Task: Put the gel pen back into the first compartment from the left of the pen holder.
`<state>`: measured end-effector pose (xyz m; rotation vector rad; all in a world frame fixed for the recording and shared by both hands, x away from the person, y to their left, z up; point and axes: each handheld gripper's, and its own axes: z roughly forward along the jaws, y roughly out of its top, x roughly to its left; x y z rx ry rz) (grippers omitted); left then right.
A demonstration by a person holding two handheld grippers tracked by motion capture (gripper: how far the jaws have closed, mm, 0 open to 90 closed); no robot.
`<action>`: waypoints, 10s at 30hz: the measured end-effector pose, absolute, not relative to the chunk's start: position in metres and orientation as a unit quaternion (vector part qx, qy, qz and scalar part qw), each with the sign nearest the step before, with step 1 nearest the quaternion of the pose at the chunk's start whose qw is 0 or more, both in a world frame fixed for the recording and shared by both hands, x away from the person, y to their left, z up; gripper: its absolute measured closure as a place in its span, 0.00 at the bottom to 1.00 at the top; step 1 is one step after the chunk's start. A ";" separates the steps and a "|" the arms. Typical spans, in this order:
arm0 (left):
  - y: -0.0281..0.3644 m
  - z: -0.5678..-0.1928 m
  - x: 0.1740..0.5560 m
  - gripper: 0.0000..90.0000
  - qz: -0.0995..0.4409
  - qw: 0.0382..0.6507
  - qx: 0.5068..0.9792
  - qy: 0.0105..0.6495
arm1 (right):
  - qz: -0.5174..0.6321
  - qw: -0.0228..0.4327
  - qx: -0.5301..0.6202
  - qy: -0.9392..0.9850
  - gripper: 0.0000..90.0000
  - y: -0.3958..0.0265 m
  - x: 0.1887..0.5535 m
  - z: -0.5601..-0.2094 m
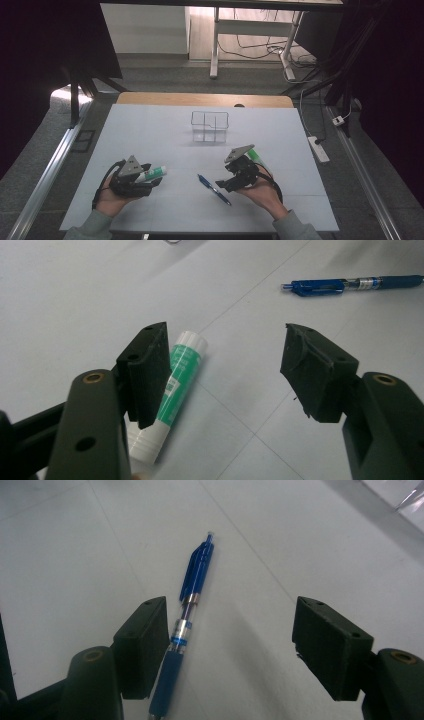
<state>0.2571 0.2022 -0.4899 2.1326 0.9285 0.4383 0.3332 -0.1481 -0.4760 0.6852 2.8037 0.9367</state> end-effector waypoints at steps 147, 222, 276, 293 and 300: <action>0.163 -0.495 0.249 0.38 0.169 0.365 0.863 0.305 | 0.310 0.035 0.171 0.935 0.88 -0.122 0.306 -0.468; 0.132 -0.490 0.239 0.35 0.181 0.359 0.880 0.251 | 0.300 0.017 0.132 0.945 0.88 -0.097 0.297 -0.476; 0.104 -0.493 0.238 0.84 0.203 0.282 0.929 0.130 | 0.390 0.011 0.158 0.907 0.59 -0.106 0.300 -0.459; 0.126 -0.487 0.248 0.84 0.201 0.327 0.900 0.205 | 0.468 0.056 0.186 0.862 0.50 -0.130 0.305 -0.448; 0.133 -0.486 0.251 0.84 0.203 0.347 0.885 0.235 | 0.474 0.070 0.195 0.856 0.48 -0.135 0.306 -0.447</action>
